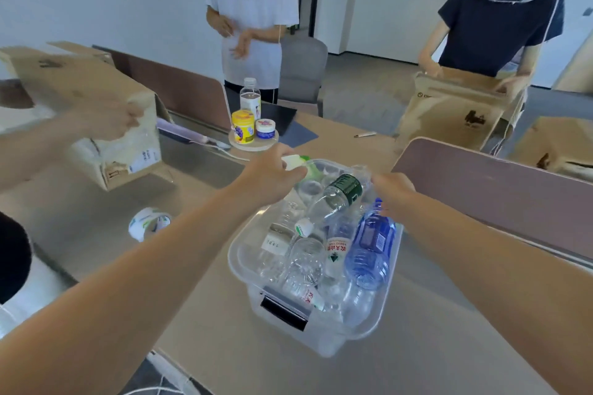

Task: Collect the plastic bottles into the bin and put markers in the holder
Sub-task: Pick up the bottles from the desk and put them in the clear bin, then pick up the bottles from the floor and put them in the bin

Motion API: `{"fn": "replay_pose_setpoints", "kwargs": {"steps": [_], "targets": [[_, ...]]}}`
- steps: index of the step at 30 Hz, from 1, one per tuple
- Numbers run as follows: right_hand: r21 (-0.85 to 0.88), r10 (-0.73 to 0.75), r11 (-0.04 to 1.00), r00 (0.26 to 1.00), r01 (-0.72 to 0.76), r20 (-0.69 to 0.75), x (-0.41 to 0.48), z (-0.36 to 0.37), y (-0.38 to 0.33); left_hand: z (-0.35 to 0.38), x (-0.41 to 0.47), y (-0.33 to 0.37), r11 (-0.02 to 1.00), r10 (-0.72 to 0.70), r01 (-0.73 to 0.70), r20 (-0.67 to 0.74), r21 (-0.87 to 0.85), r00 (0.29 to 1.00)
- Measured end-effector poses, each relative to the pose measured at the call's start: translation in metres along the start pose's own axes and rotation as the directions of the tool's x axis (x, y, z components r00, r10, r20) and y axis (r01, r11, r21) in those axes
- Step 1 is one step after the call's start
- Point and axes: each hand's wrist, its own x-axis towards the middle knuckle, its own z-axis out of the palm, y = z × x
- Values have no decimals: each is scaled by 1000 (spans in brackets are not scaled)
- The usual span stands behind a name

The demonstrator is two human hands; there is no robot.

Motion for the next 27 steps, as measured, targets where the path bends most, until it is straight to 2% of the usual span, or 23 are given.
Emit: {"fn": "replay_pose_setpoints", "kwargs": {"steps": [4, 6, 11, 14, 17, 20, 24, 27], "targets": [[14, 56, 998, 997, -55, -60, 4, -19, 23, 13, -16, 24, 998, 52, -50, 54, -30, 997], [16, 23, 1000, 995, -22, -95, 4, -28, 33, 24, -24, 34, 997, 77, -75, 68, -32, 995], [-221, -49, 975, 974, 0, -220, -25, -85, 95, 81, -45, 72, 989, 146, -145, 167, -21, 975], [-236, 18, 966, 945, -100, -326, -57, -147, 156, 135, -73, 118, 976, 215, -201, 259, -81, 942], [-236, 115, 941, 883, -244, -455, -97, -228, 220, 193, -116, 167, 953, 302, -276, 365, -123, 881], [-275, 167, 899, 847, -341, -505, -149, -305, 276, 246, -168, 215, 922, 384, -362, 460, -138, 801], [-134, 246, 903, 748, -408, -617, -227, -377, 361, 318, -249, 266, 904, 423, -370, 581, -215, 695], [-67, 342, 872, 700, -485, -627, -281, -406, 442, 382, -323, 287, 902, 410, -384, 671, -197, 618]]}}
